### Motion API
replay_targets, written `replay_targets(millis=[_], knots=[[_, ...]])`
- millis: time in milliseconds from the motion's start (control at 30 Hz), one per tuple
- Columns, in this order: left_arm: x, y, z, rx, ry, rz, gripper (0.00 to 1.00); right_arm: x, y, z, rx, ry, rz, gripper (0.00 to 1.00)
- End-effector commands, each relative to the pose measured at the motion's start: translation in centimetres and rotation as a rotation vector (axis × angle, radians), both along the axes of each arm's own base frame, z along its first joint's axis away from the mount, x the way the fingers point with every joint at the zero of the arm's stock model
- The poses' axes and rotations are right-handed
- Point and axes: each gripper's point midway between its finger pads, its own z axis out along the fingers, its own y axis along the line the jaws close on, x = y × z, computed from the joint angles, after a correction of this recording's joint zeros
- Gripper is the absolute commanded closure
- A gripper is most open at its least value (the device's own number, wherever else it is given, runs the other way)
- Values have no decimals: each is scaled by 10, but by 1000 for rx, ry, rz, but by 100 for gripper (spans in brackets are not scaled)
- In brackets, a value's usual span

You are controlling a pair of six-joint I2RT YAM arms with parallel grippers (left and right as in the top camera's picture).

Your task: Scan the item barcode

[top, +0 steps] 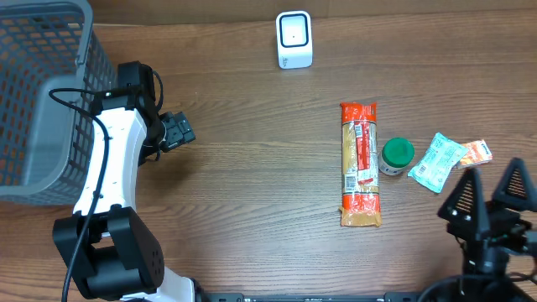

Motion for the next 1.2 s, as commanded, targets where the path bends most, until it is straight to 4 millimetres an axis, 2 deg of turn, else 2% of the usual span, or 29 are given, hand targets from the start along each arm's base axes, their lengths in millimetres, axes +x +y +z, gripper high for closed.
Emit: replay_targets(millis=[0,333,767,967,1167], knots=[[3,-1,6,10,-19,-14,0,8,6,-19,-28,29,19,0],[3,-1,7,10,-20,-14,0,41,14,-99,-83,277,28,0],[3,-1,7,10,-20,-14,0,55,23,-188,-154,591,66,0],[3,-1,6,10,-19,-14,0,55,23,-185,-197,575,52,0],[3,-1,7,10,-20,-14,0,53,35,-188,-511,539,38,0]])
